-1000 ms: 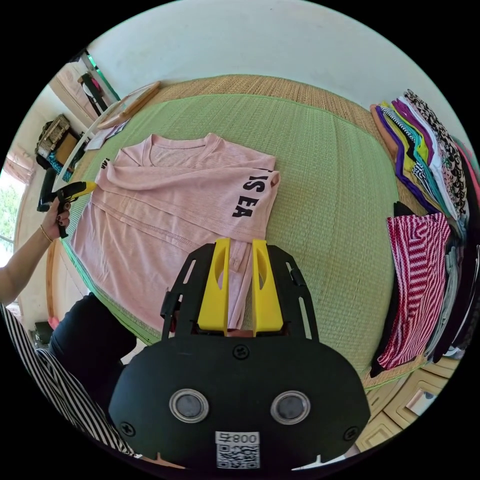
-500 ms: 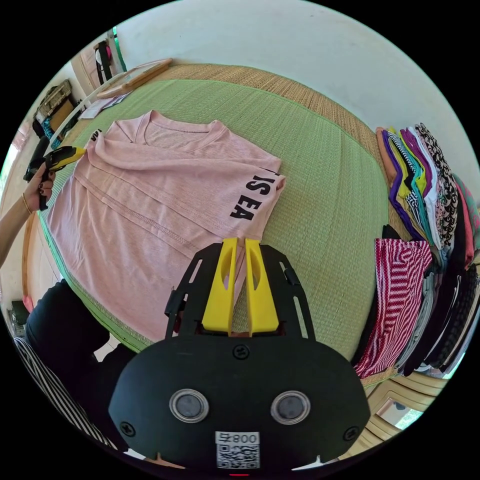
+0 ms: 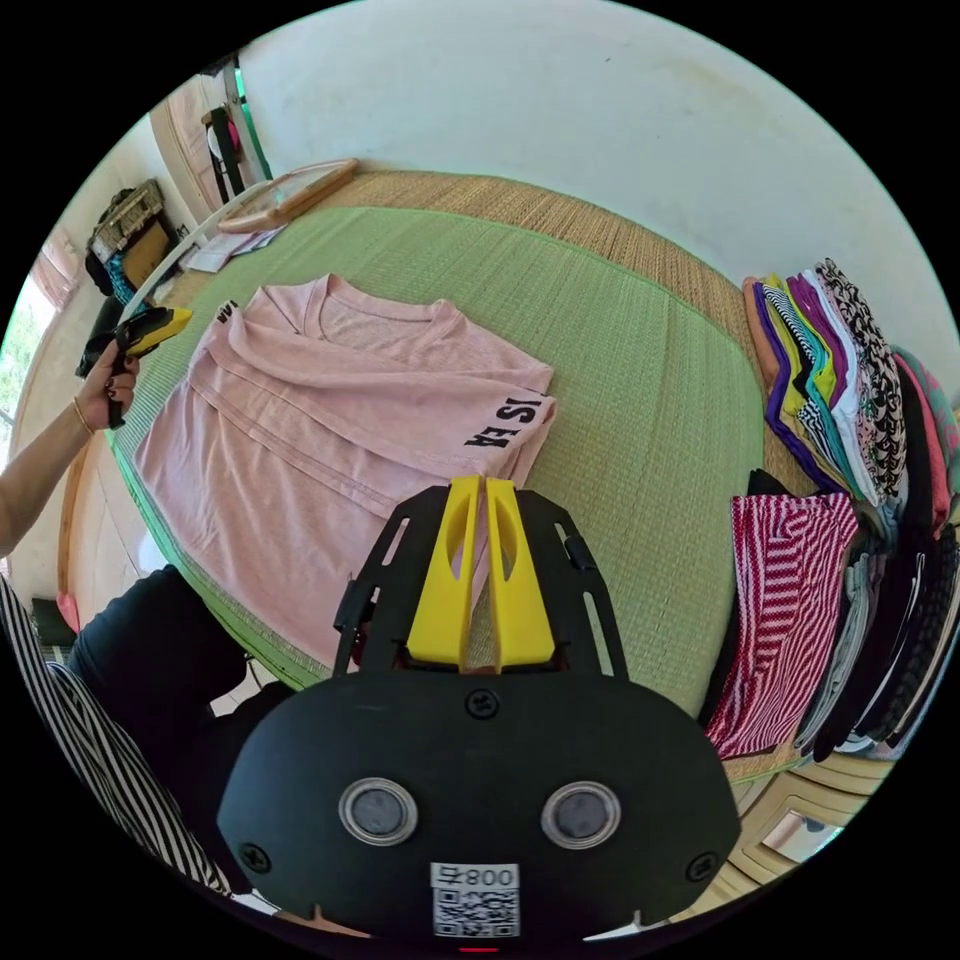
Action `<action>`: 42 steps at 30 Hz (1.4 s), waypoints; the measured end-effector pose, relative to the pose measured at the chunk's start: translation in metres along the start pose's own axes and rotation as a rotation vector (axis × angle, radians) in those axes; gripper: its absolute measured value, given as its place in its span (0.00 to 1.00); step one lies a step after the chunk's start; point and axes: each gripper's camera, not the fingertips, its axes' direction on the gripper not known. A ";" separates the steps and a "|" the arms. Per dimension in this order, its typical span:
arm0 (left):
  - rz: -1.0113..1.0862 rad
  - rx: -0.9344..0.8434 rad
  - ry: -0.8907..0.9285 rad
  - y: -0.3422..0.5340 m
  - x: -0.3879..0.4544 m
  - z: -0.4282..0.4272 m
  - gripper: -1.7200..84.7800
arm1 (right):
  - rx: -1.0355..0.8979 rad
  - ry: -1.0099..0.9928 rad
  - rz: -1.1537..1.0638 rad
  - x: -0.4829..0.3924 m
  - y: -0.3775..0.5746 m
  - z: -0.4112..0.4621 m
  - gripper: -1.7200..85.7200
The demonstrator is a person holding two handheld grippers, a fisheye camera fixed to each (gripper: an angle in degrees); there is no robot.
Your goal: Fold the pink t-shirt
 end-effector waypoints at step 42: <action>-0.001 0.008 -0.023 0.015 0.010 -0.029 0.02 | -0.060 -0.116 0.062 0.075 -0.004 -0.044 0.02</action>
